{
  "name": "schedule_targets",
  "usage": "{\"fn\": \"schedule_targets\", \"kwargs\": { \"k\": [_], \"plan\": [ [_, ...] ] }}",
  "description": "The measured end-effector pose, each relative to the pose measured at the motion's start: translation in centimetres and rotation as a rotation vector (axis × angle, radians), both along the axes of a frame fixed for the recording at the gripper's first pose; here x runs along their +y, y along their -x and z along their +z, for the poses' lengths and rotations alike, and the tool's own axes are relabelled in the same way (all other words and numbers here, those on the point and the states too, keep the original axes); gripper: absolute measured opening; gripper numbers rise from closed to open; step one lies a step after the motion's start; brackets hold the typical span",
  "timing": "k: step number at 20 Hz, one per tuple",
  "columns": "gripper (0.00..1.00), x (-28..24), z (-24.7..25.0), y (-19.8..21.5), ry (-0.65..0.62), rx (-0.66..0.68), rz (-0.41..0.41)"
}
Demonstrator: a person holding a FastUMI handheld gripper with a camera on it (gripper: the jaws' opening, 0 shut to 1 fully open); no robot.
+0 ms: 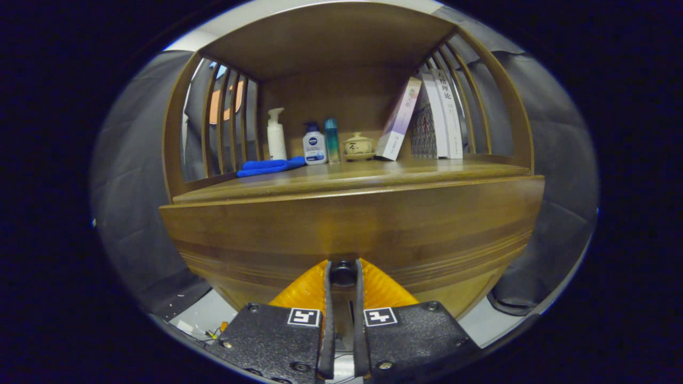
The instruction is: Pull open the drawer, take out the items inside it, and place them on the countertop above the cabinet.
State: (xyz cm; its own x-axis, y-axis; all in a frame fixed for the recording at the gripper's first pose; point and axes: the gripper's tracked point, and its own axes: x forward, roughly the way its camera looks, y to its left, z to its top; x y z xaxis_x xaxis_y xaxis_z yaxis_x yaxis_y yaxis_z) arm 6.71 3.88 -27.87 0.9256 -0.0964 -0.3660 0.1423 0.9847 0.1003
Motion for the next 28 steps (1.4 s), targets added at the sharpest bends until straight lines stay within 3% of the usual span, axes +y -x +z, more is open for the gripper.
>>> {"fn": "schedule_targets", "kwargs": {
  "k": [28],
  "plan": [
    [0.17,2.7,0.1,14.6,0.052,0.046,0.08]
  ]
}}
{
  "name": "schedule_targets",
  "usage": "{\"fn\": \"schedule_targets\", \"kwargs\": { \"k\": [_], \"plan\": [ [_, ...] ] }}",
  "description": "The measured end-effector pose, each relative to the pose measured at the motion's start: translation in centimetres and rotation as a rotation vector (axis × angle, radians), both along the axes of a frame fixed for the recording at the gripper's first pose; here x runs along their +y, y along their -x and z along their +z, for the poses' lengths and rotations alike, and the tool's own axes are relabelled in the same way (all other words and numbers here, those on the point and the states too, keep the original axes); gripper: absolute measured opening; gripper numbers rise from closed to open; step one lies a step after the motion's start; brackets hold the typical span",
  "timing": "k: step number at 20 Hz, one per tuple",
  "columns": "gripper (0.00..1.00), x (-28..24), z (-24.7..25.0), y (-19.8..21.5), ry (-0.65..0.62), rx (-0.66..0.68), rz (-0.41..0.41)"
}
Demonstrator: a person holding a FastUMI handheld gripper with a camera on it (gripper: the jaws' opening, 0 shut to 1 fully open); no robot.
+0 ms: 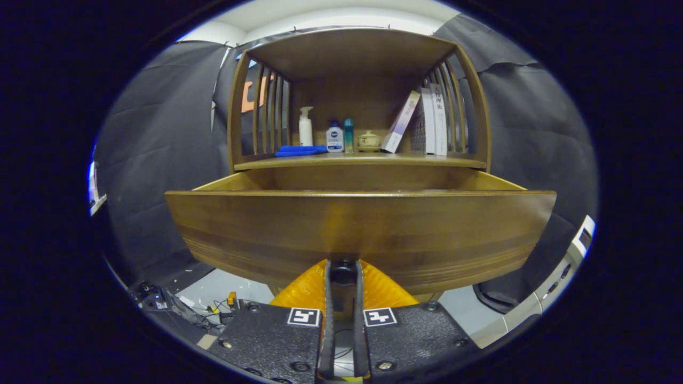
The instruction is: Pull open the drawer, take out the items inside it, and place them on the countertop above the cabinet.
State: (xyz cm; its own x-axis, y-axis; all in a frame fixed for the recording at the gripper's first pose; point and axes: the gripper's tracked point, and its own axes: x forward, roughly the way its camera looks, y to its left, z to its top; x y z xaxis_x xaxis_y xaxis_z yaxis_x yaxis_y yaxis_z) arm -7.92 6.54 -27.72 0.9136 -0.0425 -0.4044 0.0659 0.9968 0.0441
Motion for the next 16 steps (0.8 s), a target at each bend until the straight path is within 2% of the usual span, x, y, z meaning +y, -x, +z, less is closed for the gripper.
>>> {"fn": "schedule_targets", "kwargs": {
  "k": [5,7,10,14,16],
  "plan": [
    [0.17,0.0,0.0,0.8,0.017,0.022,0.002],
    [0.2,-0.1,0.0,0.9,0.032,0.053,-0.005],
    [0.28,-0.1,1.5,1.3,0.03,0.058,0.002],
    [0.41,1.1,7.0,1.1,0.082,-0.017,0.111],
    [0.57,0.6,9.4,0.8,0.098,-0.023,0.128]
  ]
}}
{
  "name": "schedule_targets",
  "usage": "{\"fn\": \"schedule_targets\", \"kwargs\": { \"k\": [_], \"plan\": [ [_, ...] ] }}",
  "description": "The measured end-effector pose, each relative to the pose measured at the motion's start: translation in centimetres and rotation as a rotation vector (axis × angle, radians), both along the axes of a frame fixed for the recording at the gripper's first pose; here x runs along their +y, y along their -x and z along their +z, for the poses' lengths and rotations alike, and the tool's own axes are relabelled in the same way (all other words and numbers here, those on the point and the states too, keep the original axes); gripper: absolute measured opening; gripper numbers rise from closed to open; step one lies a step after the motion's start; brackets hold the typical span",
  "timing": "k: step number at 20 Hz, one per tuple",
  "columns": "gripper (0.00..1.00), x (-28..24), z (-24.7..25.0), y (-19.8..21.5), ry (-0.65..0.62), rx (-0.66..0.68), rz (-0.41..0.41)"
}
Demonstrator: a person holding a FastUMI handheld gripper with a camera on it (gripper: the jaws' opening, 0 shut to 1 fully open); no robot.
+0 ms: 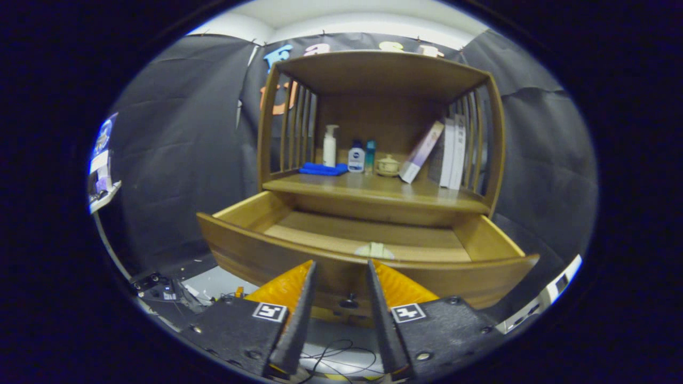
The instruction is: Pull open the drawer, take out the items inside it, and place them on the countertop above the cabinet.
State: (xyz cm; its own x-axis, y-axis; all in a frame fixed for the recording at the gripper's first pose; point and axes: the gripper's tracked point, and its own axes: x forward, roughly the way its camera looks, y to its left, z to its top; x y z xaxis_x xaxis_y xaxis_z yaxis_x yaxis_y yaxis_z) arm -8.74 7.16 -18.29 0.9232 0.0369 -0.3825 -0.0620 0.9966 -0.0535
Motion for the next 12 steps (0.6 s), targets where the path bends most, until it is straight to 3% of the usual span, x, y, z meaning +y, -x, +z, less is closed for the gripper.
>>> {"fn": "schedule_targets", "kwargs": {
  "k": [4,12],
  "plan": [
    [0.89,-1.5,2.0,-2.3,0.004,0.092,-0.004],
    [0.9,-3.7,0.1,-7.3,0.001,0.325,0.003]
  ]
}}
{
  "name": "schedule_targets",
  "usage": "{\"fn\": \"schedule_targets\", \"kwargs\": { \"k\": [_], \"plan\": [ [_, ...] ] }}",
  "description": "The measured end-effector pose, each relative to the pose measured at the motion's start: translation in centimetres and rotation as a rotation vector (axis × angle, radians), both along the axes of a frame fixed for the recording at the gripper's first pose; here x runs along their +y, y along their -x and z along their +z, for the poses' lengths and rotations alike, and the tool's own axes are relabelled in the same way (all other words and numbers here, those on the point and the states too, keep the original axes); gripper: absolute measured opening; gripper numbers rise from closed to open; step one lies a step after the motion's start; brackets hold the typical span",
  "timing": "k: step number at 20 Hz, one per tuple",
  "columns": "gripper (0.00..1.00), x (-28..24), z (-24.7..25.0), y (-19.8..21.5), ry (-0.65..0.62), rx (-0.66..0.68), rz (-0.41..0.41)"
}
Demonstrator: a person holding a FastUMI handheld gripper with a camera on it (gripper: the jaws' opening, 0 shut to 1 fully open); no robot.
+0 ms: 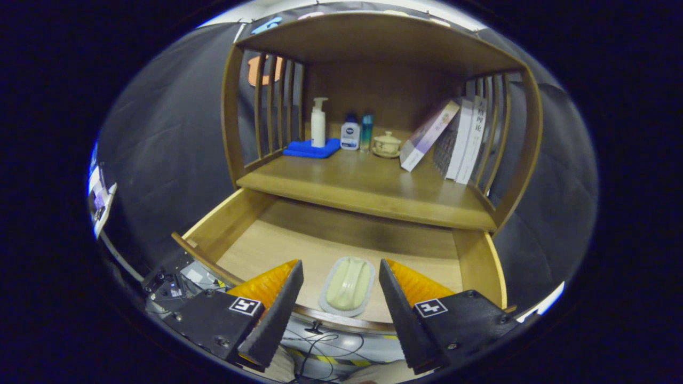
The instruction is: Pull open the drawer, take out the items inside it, and place them on the countertop above the cabinet.
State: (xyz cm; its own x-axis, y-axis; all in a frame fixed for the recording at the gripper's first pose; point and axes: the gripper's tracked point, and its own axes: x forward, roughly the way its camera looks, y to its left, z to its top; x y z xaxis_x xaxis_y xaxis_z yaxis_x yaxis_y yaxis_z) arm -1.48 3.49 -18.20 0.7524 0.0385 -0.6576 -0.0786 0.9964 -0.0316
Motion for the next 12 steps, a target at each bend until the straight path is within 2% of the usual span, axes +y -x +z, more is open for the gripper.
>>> {"fn": "schedule_targets", "kwargs": {
  "k": [4,7,9,12],
  "plan": [
    [0.9,-0.7,-2.3,-1.9,-0.036,0.142,-0.001],
    [0.88,-2.5,-4.8,-3.3,-0.016,0.237,-0.048],
    [0.85,-2.5,-5.8,-4.1,-0.01,0.274,-0.04],
    [0.85,-1.7,-7.1,-4.8,-0.017,0.326,-0.024]
  ]
}}
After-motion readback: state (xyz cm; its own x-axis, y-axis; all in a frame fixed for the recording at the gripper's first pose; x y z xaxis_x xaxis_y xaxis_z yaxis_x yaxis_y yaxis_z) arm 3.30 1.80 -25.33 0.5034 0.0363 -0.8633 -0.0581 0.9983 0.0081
